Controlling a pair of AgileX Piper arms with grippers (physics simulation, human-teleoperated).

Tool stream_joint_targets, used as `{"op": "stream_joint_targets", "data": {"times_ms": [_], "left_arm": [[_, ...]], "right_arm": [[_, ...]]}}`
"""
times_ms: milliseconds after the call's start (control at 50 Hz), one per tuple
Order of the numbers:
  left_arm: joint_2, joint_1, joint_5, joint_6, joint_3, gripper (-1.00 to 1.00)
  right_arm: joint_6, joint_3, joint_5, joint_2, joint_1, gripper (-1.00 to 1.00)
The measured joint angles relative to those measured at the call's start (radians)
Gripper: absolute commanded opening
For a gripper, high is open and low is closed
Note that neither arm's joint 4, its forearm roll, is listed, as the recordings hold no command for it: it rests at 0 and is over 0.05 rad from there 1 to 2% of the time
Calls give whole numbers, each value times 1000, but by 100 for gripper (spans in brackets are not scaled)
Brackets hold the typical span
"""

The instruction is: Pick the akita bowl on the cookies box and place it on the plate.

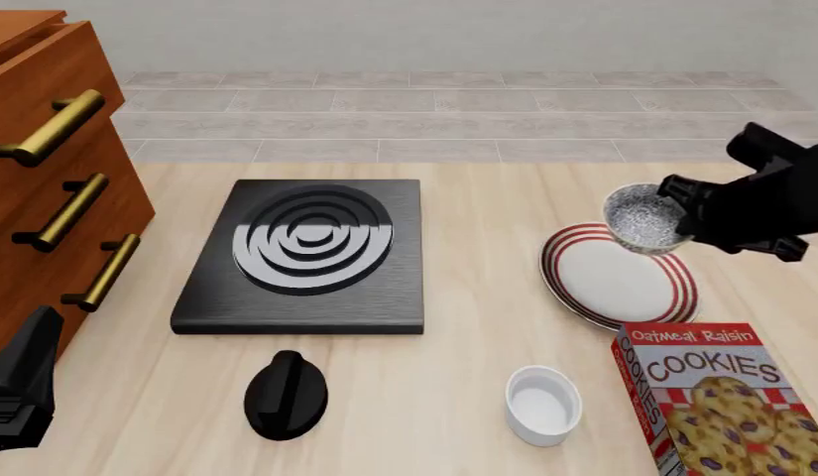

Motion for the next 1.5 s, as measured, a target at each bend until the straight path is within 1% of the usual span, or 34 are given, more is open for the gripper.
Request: {"op": "stream_joint_targets", "data": {"times_ms": [600,1100,1500], "left_arm": [[0,0,0,0,0,100],[0,0,0,0,0,100],[0,0,0,0,0,100]], "right_arm": [[4,-34,-53,134,5,-100],[14,-27,-93,195,1,-100],[15,-28,-104,225,4,-100]]}}
